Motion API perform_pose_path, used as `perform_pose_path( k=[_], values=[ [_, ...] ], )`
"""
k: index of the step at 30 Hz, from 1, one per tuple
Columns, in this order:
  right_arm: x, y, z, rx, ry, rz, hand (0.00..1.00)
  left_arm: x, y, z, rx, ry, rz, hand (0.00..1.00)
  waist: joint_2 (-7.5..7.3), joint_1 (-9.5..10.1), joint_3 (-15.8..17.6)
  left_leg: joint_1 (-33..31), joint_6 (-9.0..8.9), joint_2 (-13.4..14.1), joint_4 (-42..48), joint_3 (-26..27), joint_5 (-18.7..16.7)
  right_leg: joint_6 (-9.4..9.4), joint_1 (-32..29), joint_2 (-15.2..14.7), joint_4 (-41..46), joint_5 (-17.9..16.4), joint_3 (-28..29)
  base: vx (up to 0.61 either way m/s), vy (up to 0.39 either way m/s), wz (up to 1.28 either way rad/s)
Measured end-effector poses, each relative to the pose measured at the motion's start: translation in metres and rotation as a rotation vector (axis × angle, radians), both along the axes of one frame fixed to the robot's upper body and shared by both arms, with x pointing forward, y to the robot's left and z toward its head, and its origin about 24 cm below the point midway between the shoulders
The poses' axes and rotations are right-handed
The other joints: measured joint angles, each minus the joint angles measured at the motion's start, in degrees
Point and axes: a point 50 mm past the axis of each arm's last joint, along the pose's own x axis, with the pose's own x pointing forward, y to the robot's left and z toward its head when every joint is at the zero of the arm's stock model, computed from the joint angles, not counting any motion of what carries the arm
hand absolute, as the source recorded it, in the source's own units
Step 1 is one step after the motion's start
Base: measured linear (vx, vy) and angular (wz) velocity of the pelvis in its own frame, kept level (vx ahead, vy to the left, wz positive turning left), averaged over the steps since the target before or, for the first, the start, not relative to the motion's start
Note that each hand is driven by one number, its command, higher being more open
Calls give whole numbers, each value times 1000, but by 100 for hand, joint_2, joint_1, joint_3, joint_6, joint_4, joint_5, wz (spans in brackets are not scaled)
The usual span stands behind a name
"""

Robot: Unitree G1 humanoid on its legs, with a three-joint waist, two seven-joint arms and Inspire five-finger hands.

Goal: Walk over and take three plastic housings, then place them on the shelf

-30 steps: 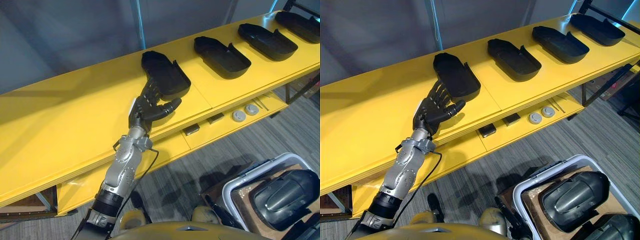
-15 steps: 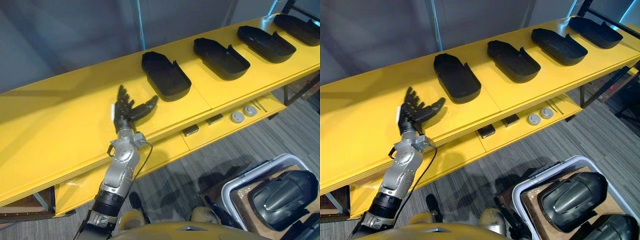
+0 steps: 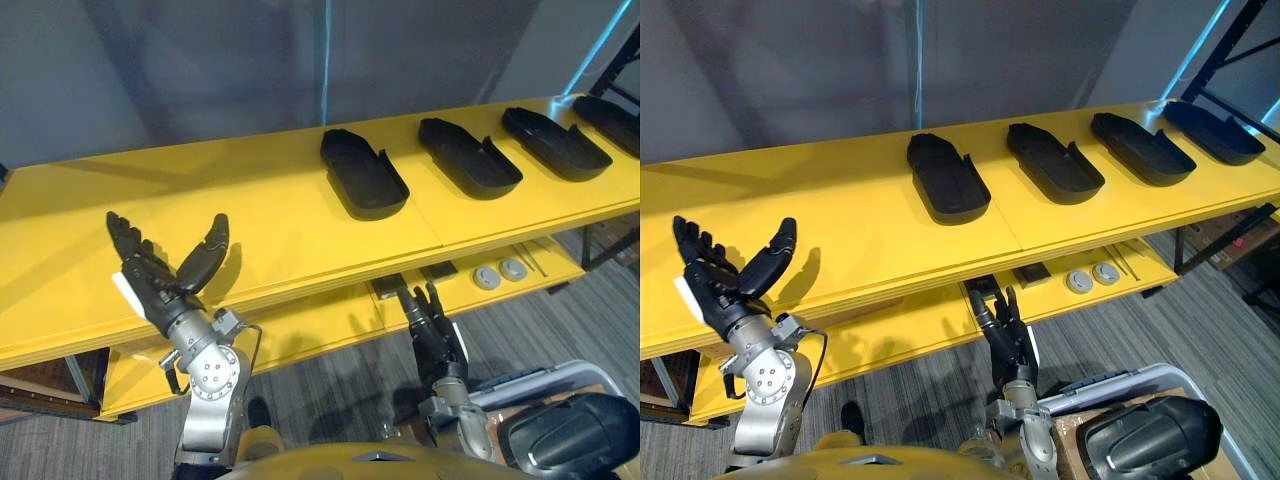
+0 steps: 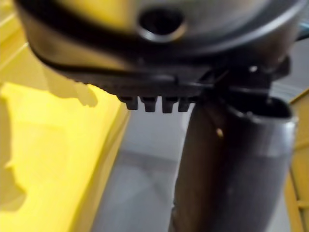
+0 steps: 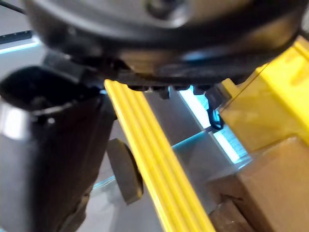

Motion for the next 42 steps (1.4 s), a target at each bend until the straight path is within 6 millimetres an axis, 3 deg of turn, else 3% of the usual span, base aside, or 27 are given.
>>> perform_pose_path(
  k=[5,9,13,16,22,27,31,34,38,42],
  values=[
    [8,-13,14,-28,-47,-96,100,-11,9,13,93,-83,64,100,84,13,-41,-16,-10,8,2,-108,61,26,127,65,-190,99,-107,15,-20,10],
    [23,-44,60,-147,-240,-216,100,-20,23,32,184,-176,163,100,117,13,-69,-2,-15,10,3,-150,61,29,199,91,-274,140,-141,12,-9,3],
    [45,-79,99,-234,-405,-315,100,-29,40,39,244,-202,287,100,121,12,-76,1,-13,6,1,-179,63,32,222,93,-287,156,-163,-4,-4,1],
    [59,-93,120,-278,-476,-332,100,-37,57,41,267,-199,387,100,124,17,-85,-12,-15,5,-1,-312,75,27,333,134,-377,175,-287,-14,-22,17],
    [78,-96,130,-347,-451,-241,100,-44,72,38,309,-141,484,100,171,101,-143,-118,-20,8,-2,-510,141,9,392,195,-462,201,-482,-14,-30,18],
    [110,-108,102,-263,-241,-138,100,-43,88,5,321,77,501,100,197,230,-182,-177,-16,-13,-3,-704,189,9,485,225,-492,201,-681,-33,-25,18],
    [119,-121,81,-183,-110,-165,100,-46,99,-20,306,219,512,100,227,401,-168,-279,-33,-6,-24,-858,163,-2,487,282,-542,202,-785,-43,-27,17],
    [131,-125,89,-163,-121,-175,100,-60,110,-49,238,348,603,100,276,504,-138,-289,-32,-6,-23,-886,163,-2,496,289,-550,203,-800,-8,-22,2],
    [137,-135,92,-169,-100,-184,100,-74,115,-68,172,424,644,100,275,601,-132,-297,7,-18,-21,-933,190,-27,517,287,-543,184,-842,0,-28,7],
    [136,-139,91,-183,-103,-145,100,-101,126,-109,-42,563,625,100,314,614,-102,-271,7,-99,-18,-1031,176,-28,595,217,-525,94,-967,-4,-19,12]
  ],
)
